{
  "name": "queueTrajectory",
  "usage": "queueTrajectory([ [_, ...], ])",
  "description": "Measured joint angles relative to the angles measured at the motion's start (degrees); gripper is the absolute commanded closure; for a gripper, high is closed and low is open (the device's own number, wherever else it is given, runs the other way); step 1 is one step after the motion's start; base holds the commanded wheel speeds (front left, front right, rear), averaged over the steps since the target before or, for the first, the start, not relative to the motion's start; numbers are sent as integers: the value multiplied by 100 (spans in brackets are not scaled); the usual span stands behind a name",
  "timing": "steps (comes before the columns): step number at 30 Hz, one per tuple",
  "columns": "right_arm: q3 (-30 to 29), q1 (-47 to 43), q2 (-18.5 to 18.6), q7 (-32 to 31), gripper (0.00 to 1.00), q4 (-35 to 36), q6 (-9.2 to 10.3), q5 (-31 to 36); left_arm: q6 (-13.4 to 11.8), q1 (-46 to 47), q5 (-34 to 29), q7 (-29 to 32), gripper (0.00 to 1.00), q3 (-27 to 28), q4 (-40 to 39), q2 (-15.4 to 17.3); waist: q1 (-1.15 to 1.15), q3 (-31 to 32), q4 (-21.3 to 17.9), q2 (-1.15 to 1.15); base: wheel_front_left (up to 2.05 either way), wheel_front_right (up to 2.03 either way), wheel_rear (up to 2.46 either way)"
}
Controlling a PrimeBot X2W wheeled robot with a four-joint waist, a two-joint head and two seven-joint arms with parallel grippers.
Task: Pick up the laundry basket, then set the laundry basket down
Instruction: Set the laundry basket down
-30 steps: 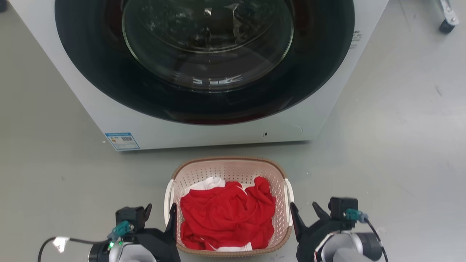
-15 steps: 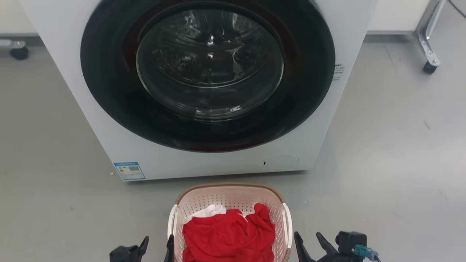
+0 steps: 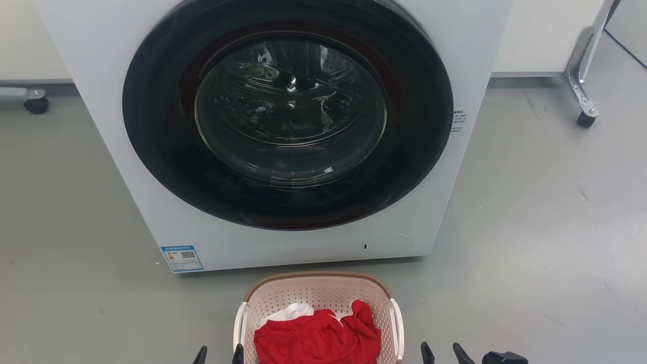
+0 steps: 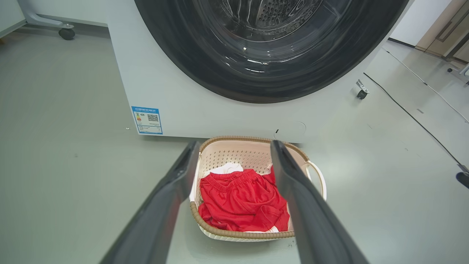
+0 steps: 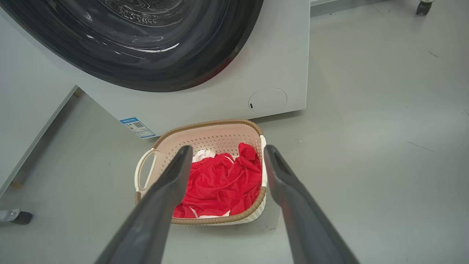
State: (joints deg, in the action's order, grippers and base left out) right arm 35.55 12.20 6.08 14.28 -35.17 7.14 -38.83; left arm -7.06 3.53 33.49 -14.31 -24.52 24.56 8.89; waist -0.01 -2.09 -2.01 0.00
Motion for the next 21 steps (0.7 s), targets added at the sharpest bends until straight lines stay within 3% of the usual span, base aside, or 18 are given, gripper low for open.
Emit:
queueTrajectory([
  [21,-1107,-840,-170,0,0,1169,0,1358,-7,-557,-689,0,0,969,-840,-182,0,158,-29,0,0,0,0],
])
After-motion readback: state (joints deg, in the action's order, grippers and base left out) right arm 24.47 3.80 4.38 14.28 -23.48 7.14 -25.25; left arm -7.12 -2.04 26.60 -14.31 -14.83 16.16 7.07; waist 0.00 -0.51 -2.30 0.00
